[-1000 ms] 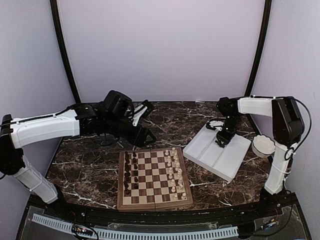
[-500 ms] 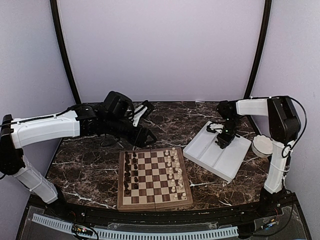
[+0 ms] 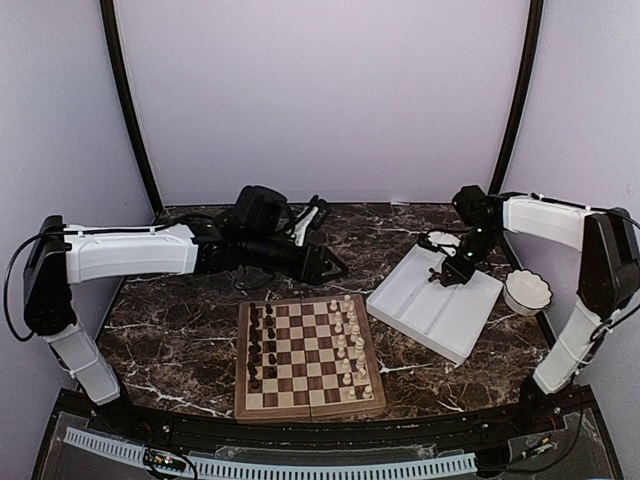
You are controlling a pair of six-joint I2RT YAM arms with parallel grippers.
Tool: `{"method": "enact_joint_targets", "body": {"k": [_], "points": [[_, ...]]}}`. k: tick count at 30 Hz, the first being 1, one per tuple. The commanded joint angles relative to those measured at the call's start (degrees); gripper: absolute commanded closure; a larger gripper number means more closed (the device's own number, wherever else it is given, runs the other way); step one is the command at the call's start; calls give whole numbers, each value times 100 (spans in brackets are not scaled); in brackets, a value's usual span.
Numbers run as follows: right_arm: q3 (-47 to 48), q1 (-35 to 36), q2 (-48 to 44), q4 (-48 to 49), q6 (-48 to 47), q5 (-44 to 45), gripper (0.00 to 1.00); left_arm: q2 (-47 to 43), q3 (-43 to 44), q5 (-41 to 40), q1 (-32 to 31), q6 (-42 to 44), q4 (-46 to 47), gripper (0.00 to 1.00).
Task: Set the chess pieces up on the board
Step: Pick up the chess pile from the storage box, then pick up the pawn from the chess pile.
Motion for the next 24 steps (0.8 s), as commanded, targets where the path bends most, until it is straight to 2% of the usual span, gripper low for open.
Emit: {"method": "enact_joint_targets", "body": {"k": [1,11,24], "points": [[-345,155,-716,200,-273,-738,98,474,325,678,-6,-909,1145,45],[-664,849,-1256,65,-356,-1081,98,2093,1756,894,-410,-1500,1545,47],[-583,983,-1365,-105,-452,-1466,97,2928,2354,1187,-452,-1980,1592,53]]}}
